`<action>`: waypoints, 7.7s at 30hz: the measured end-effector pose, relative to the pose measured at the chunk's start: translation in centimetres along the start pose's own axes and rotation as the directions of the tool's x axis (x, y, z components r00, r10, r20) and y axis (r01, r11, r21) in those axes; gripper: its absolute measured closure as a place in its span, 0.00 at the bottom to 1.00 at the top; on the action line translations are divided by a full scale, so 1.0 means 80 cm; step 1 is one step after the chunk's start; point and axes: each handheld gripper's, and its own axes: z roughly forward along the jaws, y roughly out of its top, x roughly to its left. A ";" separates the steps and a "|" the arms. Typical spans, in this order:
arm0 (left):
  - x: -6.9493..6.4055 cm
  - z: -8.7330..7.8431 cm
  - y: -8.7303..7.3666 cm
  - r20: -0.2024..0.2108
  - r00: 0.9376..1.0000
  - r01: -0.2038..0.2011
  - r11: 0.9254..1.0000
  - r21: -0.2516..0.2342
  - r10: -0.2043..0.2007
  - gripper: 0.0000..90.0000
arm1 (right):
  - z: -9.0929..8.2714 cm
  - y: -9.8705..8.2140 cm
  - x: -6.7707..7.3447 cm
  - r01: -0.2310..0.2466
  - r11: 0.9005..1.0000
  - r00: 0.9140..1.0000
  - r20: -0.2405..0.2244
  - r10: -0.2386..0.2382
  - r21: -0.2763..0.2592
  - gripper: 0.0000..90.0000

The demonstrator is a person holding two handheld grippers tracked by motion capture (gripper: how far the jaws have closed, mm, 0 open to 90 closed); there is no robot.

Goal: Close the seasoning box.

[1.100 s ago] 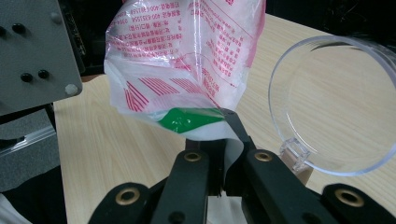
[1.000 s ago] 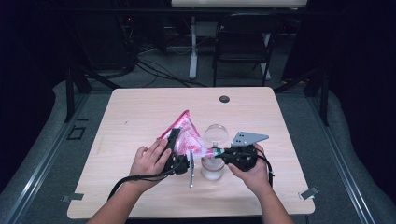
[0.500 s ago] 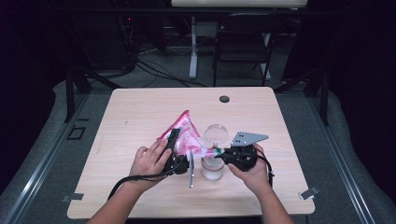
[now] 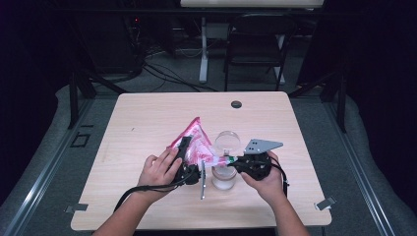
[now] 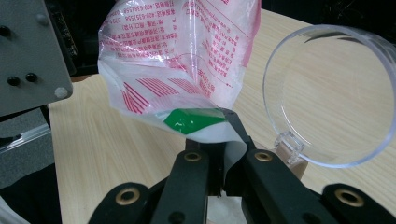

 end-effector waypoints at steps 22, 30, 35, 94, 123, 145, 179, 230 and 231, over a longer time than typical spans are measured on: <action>0.004 -0.002 0.003 -0.022 1.000 -0.013 1.000 -0.009 0.013 0.68 | 0.001 -0.002 -0.001 0.004 1.000 1.000 0.019 -0.004 0.013 1.00; 0.005 -0.002 0.004 -0.025 1.000 -0.017 1.000 -0.012 0.017 0.68 | 0.001 -0.002 -0.002 0.000 1.000 1.000 0.019 -0.001 0.009 1.00; 0.005 -0.002 0.005 -0.025 1.000 -0.015 1.000 -0.014 0.015 0.69 | 0.001 -0.003 -0.002 -0.001 1.000 1.000 0.021 0.000 0.009 1.00; 0.009 -0.004 0.007 -0.053 0.998 -0.038 0.999 -0.027 0.037 0.69 | 0.002 -0.005 -0.004 -0.007 1.000 1.000 0.023 0.007 0.011 1.00; 0.012 -0.005 0.009 -0.058 0.998 -0.038 0.999 -0.034 0.036 0.69 | 0.002 -0.005 -0.004 -0.006 1.000 1.000 0.027 0.006 0.014 1.00; 0.012 -0.007 0.013 -0.066 0.997 -0.051 0.998 -0.043 0.048 0.69 | 0.002 -0.007 -0.007 -0.010 1.000 0.999 0.033 0.009 0.024 1.00; 0.013 -0.008 0.017 -0.082 0.995 -0.058 0.996 -0.065 0.053 0.69 | 0.002 -0.009 -0.009 -0.018 1.000 0.999 0.035 0.017 0.023 1.00; 0.021 -0.009 0.023 -0.069 0.994 -0.087 0.994 -0.070 0.083 0.69 | 0.001 -0.009 -0.010 -0.021 1.000 0.999 0.040 0.020 0.020 1.00; 0.021 -0.009 0.023 -0.069 0.994 -0.089 0.994 -0.070 0.084 0.68 | 0.001 -0.009 -0.010 -0.021 1.000 0.999 0.040 0.020 0.020 1.00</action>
